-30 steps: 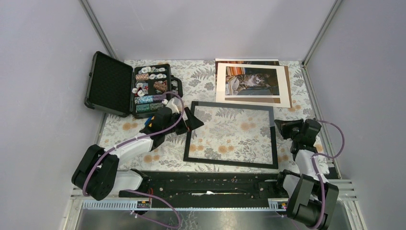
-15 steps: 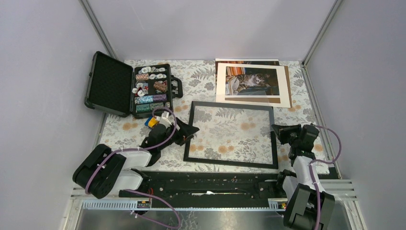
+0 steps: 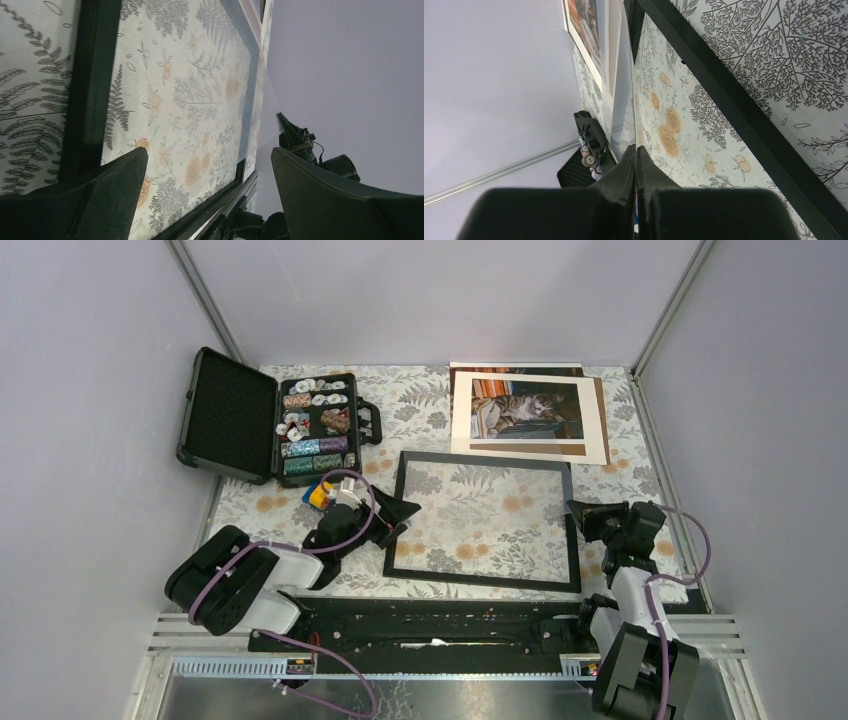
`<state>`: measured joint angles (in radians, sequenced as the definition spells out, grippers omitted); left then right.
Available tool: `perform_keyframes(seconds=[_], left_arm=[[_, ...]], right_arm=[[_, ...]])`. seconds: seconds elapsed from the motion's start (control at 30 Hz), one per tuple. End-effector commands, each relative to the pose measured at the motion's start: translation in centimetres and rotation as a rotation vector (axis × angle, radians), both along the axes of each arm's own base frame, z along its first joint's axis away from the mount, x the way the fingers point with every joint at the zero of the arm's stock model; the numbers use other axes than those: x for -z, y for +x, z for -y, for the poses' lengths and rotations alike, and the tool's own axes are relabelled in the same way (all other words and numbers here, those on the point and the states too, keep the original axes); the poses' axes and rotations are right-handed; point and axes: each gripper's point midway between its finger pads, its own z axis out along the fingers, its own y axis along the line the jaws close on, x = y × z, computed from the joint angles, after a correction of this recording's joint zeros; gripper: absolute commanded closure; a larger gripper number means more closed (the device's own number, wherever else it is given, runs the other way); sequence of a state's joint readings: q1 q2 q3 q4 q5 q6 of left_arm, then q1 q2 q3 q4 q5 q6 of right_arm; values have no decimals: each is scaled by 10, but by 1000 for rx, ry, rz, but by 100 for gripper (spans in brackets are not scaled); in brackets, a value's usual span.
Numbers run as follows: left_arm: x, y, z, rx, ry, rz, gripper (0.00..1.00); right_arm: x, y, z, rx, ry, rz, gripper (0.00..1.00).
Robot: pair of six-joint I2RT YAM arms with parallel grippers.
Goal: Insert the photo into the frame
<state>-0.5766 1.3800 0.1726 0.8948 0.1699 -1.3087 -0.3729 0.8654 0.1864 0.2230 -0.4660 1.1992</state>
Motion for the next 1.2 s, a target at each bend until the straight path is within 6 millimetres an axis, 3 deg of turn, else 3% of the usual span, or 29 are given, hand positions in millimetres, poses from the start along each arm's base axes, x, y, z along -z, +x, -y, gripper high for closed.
perform_keyframes(seconds=[0.0, 0.33, 0.5, 0.63, 1.0, 1.17], left_arm=[[-12, 8, -3, -60, -58, 42, 1], [-10, 19, 14, -18, -81, 37, 5], [-27, 26, 22, -10, -169, 91, 23], [-30, 31, 30, 8, -196, 92, 34], [-27, 45, 26, -33, -264, 93, 61], [-19, 47, 26, -22, -201, 95, 75]], right_arm=[[-7, 1, -6, -6, 45, 38, 100], [-4, 0, -6, 2, 55, 32, 100], [-2, -1, -7, 1, 69, 33, 100], [-2, -2, -8, 3, 68, 36, 100], [4, -7, -8, 7, 60, 34, 100], [6, -11, -8, -7, 15, 32, 97]])
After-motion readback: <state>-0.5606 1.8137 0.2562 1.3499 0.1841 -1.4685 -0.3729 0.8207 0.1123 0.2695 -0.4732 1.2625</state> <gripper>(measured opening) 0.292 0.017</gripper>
